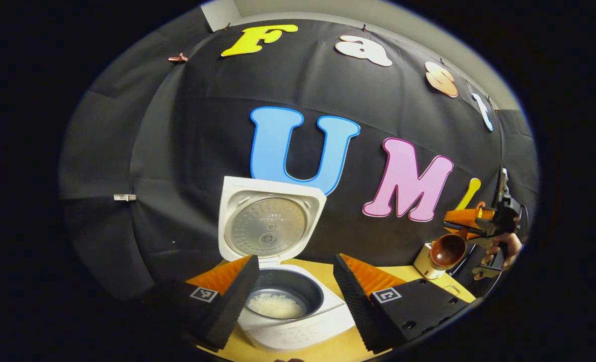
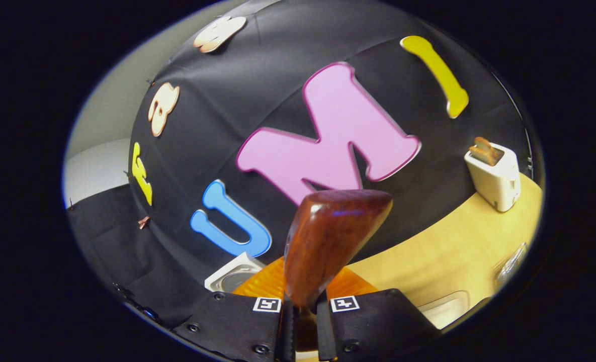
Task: Close the left gripper, press the button to open the rice cooker; take a wooden spoon from the chopstick holder with the right hand, scoop a spoonful of rice and pour it into the rice cooker, then put the wooden spoon back into the chopstick holder.
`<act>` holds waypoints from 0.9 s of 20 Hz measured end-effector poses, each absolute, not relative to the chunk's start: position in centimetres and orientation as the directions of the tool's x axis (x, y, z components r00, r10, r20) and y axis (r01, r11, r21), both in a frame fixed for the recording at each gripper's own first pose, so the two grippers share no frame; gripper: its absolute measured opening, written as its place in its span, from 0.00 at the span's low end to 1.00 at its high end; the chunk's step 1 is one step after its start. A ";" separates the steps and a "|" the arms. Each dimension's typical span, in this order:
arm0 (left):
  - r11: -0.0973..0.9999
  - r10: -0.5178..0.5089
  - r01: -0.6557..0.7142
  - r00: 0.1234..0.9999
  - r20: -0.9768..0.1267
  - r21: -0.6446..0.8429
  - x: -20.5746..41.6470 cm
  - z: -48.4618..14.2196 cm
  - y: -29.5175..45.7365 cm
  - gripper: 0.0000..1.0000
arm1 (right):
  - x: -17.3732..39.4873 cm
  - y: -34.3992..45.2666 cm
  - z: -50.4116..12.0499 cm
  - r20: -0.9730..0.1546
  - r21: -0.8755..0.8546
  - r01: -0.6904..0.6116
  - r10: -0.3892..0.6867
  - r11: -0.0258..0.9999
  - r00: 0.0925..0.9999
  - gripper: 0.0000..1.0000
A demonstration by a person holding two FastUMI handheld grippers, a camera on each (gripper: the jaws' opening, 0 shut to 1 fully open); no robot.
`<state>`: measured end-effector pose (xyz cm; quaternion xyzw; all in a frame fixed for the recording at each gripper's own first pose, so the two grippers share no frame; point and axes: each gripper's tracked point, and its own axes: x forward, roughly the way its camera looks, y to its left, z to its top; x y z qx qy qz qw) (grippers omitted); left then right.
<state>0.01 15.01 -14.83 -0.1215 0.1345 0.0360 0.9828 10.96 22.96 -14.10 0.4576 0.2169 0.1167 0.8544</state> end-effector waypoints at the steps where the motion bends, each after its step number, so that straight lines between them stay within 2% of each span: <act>1: 0.965 0.041 -0.109 0.961 -0.274 -0.238 0.2 -14.7 14.4 0.95 | 10.7 21.0 -14.7 -0.273 0.823 0.012 0.378 0.567 0.885 0.20; 9: 0.962 0.078 -0.147 0.954 -0.289 -0.228 1.1 -13.6 11.0 0.95 | 8.4 5.8 -20.4 -0.376 0.658 0.087 0.227 0.748 0.898 0.21; 18: 0.975 0.108 -0.161 0.947 -0.302 -0.154 1.0 -12.1 8.3 0.95 | 5.9 -0.6 -31.4 -0.529 0.499 0.162 0.150 0.851 0.835 0.21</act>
